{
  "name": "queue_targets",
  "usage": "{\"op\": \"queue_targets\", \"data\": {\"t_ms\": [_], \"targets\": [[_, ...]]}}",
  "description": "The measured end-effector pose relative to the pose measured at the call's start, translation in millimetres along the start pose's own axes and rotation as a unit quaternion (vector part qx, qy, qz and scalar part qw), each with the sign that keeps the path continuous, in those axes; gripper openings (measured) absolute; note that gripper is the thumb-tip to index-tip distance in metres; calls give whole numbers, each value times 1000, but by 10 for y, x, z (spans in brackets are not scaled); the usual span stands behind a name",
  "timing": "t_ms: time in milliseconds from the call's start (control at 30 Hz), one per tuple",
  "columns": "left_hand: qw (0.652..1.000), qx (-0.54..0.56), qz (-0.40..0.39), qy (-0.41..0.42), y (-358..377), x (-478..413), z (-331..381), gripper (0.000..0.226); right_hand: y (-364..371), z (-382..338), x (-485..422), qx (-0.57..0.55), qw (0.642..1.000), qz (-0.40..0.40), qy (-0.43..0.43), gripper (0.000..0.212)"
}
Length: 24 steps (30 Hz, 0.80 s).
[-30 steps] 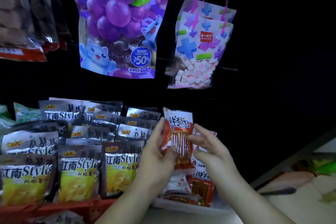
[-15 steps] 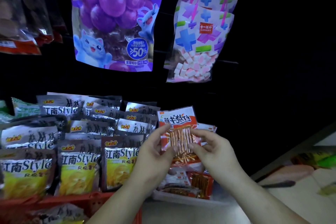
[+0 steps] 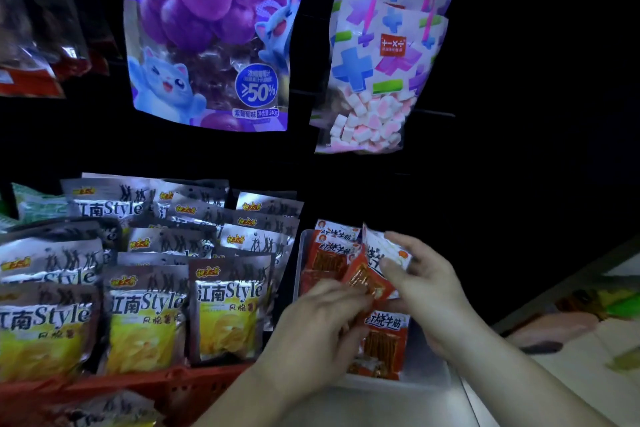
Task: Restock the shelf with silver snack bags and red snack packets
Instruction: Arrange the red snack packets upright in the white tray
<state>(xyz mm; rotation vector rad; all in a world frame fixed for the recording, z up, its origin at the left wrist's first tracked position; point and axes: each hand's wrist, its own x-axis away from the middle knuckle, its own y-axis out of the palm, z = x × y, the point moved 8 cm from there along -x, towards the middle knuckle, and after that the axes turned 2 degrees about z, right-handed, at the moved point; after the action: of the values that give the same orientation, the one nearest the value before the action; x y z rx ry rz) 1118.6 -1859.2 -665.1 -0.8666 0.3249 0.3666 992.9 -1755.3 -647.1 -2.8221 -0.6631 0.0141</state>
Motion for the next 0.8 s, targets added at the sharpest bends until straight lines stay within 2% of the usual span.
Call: {"op": "queue_targets", "data": {"t_ms": [100, 233, 367, 433, 500, 567, 633, 700, 767, 800], "targets": [[997, 30, -16, -63, 76, 12, -262, 49, -70, 185, -191, 64, 998, 21, 6, 33], [982, 70, 25, -173, 63, -30, -723, 45, 20, 313, -480, 111, 993, 23, -17, 9], [964, 98, 57, -239, 45, -75, -1086, 48, 348, 332, -762, 242, 964, -30, -109, 18], [959, 117, 55, -253, 82, -103, -1218, 47, 507, 529, -878, 295, 946, -75, -113, 27], [958, 109, 52, -260, 126, -126, -1322, 46, 673, 905, -896, 343, 925, -153, -59, 27], [960, 97, 49, -260, 190, -141, -1396, 45, 838, 1255, -775, 380, 890, -252, 3, 26], [961, 87, 34, -261, 268, -155, -1445, 44, 910, 1379, -704, 367, 870, -326, 50, 34], [964, 74, 9, -257, 344, -189, -1475, 42, 911, 1274, -798, 324, 886, -327, 57, 31], [967, 50, -19, -249, 420, -254, -1517, 42, 815, 1093, -1054, 285, 927, -245, 22, 22], [966, 43, -30, -252, 454, -296, -1552, 41, 746, 1037, -1203, 286, 940, -188, -3, 25]]}}
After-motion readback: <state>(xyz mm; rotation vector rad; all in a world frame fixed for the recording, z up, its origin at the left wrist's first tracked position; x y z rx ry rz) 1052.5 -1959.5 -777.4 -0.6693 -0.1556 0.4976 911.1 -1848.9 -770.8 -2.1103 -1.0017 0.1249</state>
